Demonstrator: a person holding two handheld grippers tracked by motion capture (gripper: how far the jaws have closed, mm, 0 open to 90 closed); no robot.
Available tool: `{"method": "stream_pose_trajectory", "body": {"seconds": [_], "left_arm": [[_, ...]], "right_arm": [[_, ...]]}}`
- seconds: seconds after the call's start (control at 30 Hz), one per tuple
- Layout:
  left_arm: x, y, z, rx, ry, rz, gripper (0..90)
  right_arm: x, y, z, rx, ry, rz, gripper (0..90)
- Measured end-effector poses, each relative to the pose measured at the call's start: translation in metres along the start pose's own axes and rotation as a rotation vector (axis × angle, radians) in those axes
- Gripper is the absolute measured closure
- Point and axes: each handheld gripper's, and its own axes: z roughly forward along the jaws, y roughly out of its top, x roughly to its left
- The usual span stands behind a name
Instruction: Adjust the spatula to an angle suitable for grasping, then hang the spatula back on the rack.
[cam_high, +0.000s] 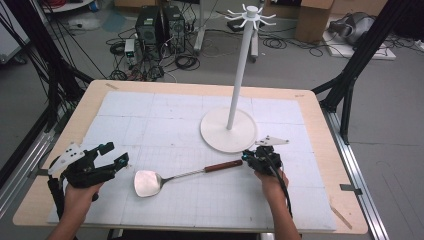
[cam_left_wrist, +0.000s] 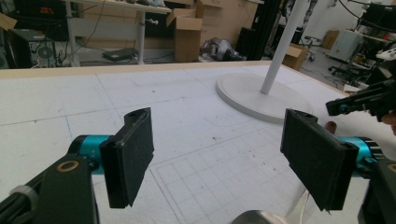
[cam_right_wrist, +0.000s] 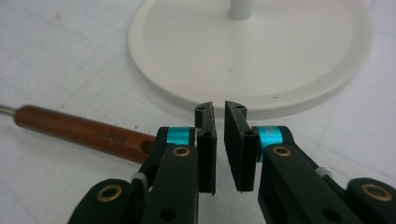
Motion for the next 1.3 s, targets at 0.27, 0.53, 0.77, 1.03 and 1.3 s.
{"method": "stream_pose_trajectory", "body": {"seconds": [0.27,0.53,0.77,1.03,1.3], "left_arm": [[0.0,0.0,-0.001,0.005,-0.018,0.005,25.9],[0.001,0.001,-0.002,0.004,-0.047,0.007,25.8],[0.001,0.002,0.002,-0.01,-0.064,0.001,25.8],[0.001,0.003,0.001,-0.005,-0.059,0.01,25.9],[-0.001,0.003,0.003,0.003,-0.067,0.016,25.9]], "right_arm": [[-0.007,-0.005,-0.044,-0.127,-0.045,0.064,45.7],[0.004,-0.019,-0.097,-0.272,-0.111,0.028,24.8],[0.009,-0.039,-0.125,-0.309,-0.13,0.031,20.6],[0.004,-0.044,-0.126,-0.306,-0.144,0.053,20.7],[0.001,-0.045,-0.128,-0.304,-0.16,0.056,20.7]]}}
